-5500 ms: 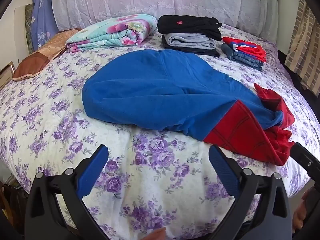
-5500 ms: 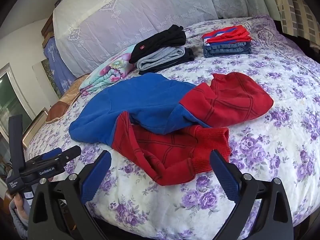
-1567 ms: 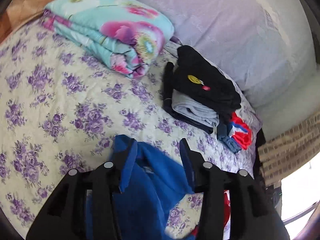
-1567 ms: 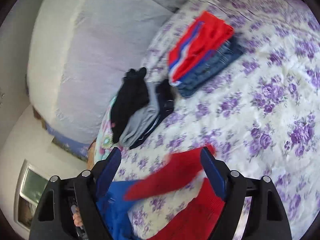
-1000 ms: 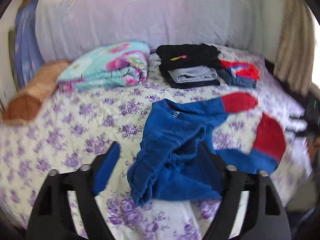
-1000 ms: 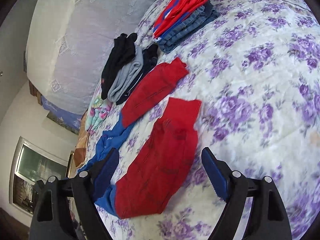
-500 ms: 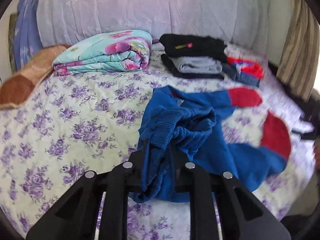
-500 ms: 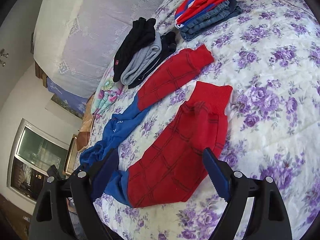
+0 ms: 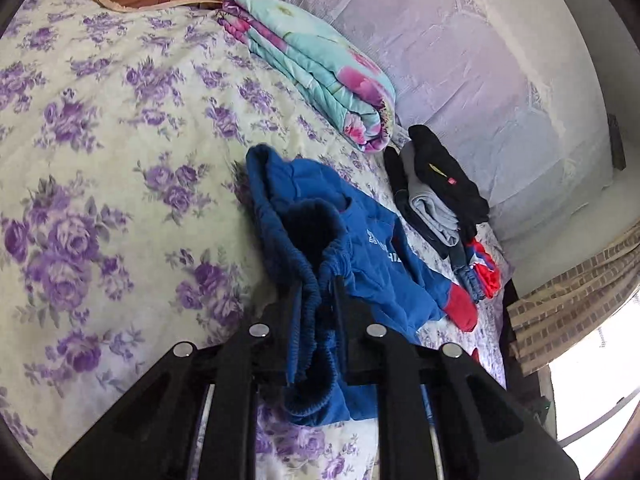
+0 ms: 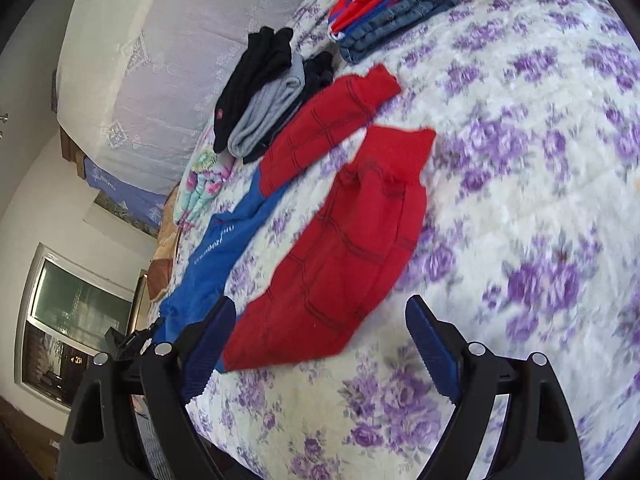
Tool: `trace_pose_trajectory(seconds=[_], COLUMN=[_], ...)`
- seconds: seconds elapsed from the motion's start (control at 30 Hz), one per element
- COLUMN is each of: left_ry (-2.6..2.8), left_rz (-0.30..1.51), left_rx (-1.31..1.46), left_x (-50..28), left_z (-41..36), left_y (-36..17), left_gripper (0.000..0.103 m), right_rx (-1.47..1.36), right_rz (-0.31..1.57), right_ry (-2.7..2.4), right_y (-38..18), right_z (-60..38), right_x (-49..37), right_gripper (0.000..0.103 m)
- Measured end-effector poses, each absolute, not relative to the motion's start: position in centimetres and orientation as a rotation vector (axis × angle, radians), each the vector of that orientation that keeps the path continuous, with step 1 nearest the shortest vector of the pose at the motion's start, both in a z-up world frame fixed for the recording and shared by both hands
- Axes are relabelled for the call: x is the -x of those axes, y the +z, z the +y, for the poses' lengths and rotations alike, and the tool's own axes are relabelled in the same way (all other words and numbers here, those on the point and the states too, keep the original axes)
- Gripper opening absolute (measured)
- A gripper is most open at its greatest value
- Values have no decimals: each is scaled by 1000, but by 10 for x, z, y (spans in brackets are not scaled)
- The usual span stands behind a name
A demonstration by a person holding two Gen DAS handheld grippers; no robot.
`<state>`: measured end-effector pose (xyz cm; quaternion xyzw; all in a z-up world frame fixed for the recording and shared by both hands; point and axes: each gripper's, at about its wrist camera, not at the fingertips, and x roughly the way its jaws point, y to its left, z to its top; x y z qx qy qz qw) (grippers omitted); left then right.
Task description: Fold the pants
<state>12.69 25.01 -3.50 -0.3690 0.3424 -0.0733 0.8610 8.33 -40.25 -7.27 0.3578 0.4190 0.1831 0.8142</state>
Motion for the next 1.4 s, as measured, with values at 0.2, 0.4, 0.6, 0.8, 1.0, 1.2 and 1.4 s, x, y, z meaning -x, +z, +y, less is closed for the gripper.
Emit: trace_pose_trajectory(seconds=[0.2,0.4,0.6,0.8,1.0,1.2,1.4], left_ry=[-159,-152,-154,-185,-266,-161,-186], left_rz=[717,707,750,750,749,861,827], left_rx=[836,837,819,891,920,892,860], left_x=[-121,-105,-111,-117,-115,-101,-82], left_z=[261,262,251,256,247,246,234], left_y=[-47,-52,-57,-45,-19,-52,-44], left_gripper=[14,31,39,16,16,23,63], right_rx=[-813,-912,-1004,-1023,-1001,-973,-1024], right_rz=[874,869,811,695,659,772,777], right_ry=[431,426,454,504,396,313,332], right_y=[-80,-97,-96,-44,-18,-64,-74], right_z=[-399,-403,-410,-429,-467,-474,-473], right_x=[-80,-99,-96,-89,-87,-52,-24], right_gripper=[87,46,9,9,24,54,57])
